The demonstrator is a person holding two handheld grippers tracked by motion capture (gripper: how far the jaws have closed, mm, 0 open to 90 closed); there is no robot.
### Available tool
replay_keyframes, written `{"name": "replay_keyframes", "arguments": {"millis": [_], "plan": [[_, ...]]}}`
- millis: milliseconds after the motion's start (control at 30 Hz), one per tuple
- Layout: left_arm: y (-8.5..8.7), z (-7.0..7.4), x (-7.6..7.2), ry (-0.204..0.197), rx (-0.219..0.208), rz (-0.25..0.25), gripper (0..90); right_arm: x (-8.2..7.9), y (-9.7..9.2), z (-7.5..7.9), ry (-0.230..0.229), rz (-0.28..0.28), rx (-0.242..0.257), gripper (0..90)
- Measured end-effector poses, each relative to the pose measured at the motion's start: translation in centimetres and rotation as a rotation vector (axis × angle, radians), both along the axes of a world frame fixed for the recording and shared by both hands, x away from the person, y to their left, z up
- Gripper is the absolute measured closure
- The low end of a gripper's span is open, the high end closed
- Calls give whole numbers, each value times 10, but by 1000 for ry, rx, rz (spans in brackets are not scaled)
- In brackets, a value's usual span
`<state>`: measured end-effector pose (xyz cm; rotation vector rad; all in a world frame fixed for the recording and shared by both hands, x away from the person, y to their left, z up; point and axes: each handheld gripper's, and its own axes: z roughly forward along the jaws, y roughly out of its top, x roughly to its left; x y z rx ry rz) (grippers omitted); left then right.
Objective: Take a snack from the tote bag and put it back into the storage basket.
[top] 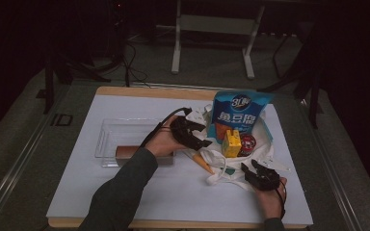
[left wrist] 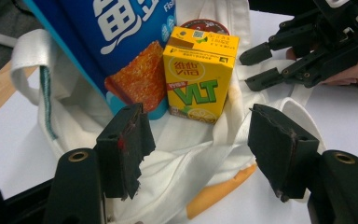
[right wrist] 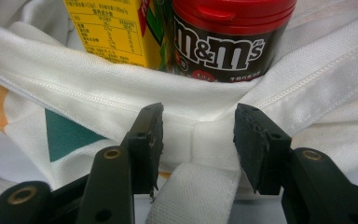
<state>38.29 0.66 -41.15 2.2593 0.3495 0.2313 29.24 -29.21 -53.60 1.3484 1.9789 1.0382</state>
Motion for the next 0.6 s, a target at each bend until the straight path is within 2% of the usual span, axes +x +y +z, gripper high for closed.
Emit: {"name": "replay_keyframes", "arguments": {"millis": [200, 600], "plan": [[-10, -3, 5, -2, 10, -3, 391, 0, 0, 0, 2, 0, 2, 525], [-24, -7, 11, 4, 0, -2, 373, 0, 0, 0, 2, 1, 4, 524]]}}
